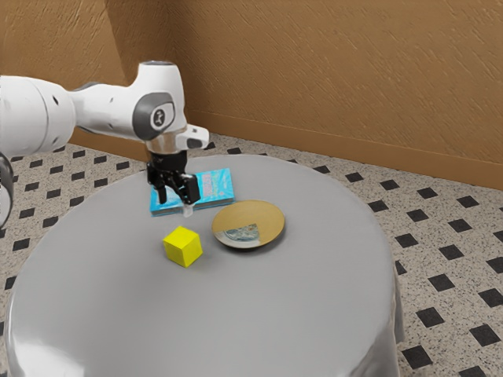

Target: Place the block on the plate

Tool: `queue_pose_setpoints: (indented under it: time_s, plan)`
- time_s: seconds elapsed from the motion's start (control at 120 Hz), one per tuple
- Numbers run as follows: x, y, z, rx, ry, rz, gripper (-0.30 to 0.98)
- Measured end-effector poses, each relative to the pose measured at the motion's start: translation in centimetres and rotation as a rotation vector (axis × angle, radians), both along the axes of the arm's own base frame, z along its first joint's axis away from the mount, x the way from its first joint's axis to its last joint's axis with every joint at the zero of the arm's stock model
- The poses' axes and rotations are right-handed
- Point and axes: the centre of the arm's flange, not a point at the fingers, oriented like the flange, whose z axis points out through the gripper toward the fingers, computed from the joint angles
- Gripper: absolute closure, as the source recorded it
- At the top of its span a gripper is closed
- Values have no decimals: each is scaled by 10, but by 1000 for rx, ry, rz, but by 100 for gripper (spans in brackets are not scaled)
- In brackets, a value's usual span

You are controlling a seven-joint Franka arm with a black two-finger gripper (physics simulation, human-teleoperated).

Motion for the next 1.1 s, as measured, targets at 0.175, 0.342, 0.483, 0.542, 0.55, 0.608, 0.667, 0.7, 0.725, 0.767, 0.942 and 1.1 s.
queue_pose_setpoints:
  time_s: [0.175,0.342,0.483,0.542,0.55,0.608,0.667,0.7,0.725,0.767,0.942,1.1]
  plan:
    - [-4,7,-16,2,0,57,0]
    - [-8,25,-26,3,-4,106,0]
    - [-11,28,-37,5,-1,124,0]
    - [-11,27,-45,8,2,125,0]
    - [-11,26,-46,9,3,125,0]
    - [-10,22,-57,13,9,122,0]
    - [-8,20,-68,19,18,121,0]
    - [-8,19,-74,21,21,121,0]
    - [-7,19,-78,22,23,122,0]
    - [-6,17,-85,22,26,125,0]
    - [-4,9,-99,22,26,122,0]
    - [-3,7,-109,22,30,125,0]
